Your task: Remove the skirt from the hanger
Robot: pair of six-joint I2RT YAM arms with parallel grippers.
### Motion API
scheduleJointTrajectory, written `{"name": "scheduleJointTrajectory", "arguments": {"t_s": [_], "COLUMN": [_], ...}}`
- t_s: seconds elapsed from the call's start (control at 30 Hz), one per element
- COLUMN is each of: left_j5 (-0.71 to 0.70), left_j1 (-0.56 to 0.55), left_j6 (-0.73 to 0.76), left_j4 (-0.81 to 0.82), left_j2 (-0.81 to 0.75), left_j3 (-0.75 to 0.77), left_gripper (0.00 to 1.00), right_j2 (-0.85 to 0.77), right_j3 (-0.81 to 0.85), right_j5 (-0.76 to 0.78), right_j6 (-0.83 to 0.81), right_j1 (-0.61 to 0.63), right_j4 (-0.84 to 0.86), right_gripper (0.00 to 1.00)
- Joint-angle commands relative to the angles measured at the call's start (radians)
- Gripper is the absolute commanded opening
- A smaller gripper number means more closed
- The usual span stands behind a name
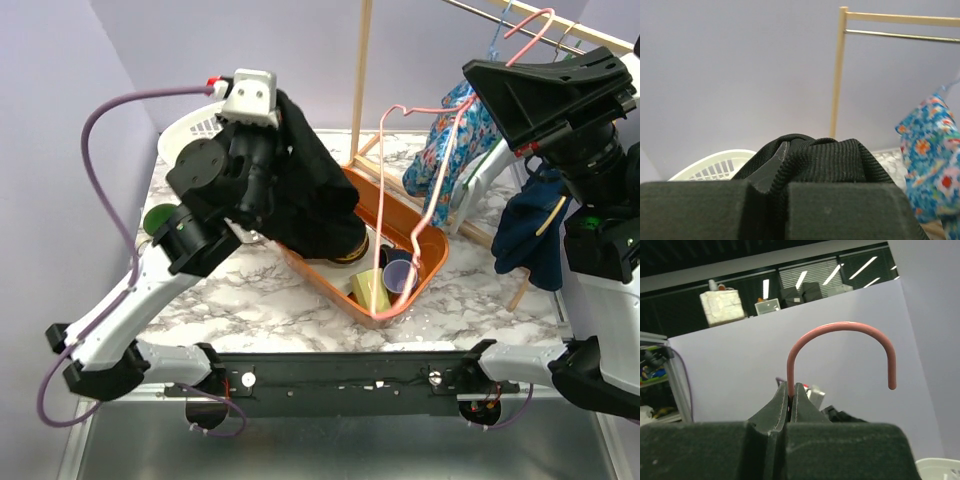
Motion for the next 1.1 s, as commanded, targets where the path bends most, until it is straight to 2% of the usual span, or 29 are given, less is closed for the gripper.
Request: {"name": "scheduleJointTrajectory", "arguments": {"t_s": [0.0, 0.07, 0.2, 0.3, 0.47, 0.57, 0.83, 1.07], "left_j5": [-0.174, -0.192, -0.243, -0.263, -0.197, -0.186, -0.111, 0.029], "left_j1": [0.01, 0.024, 0.097, 0.186, 0.326, 0.418, 0.628, 0.719], "left_j6": [0.104, 0.191, 0.271, 0.202, 0.098, 0.004, -0.092, -0.227], "left_j4": [0.173, 0.229, 0.303, 0.181, 0.1, -0.028, -0.003, -0.039], "left_j2": [0.099, 0.145, 0.256, 0.372, 0.521, 0.634, 0.77, 0.84], "left_j3": [0.185, 0.22, 0.384, 0.52, 0.62, 0.749, 0.782, 0.78], "left_gripper": [0.0, 0.0, 0.0, 0.0, 0.0, 0.0, 0.0, 0.0], "right_j2": [-0.025, -0.047, -0.111, -0.148, -0.151, -0.161, -0.153, -0.105], "right_j3": [0.006, -0.039, -0.138, -0.19, -0.173, -0.192, -0.215, -0.196], "right_j5": [-0.133, -0.139, -0.116, -0.089, -0.092, -0.11, -0.11, -0.127], "right_j6": [0.041, 0.021, -0.014, -0.057, -0.122, -0.133, -0.16, -0.156], "right_j1": [-0.007, -0.007, -0.007, -0.009, -0.007, -0.007, -0.007, -0.007], "right_j4": [0.01, 0.007, 0.0, -0.03, -0.139, -0.135, -0.147, -0.153], "right_gripper": [0.01, 0.01, 0.01, 0.01, 0.01, 0.01, 0.01, 0.01]}}
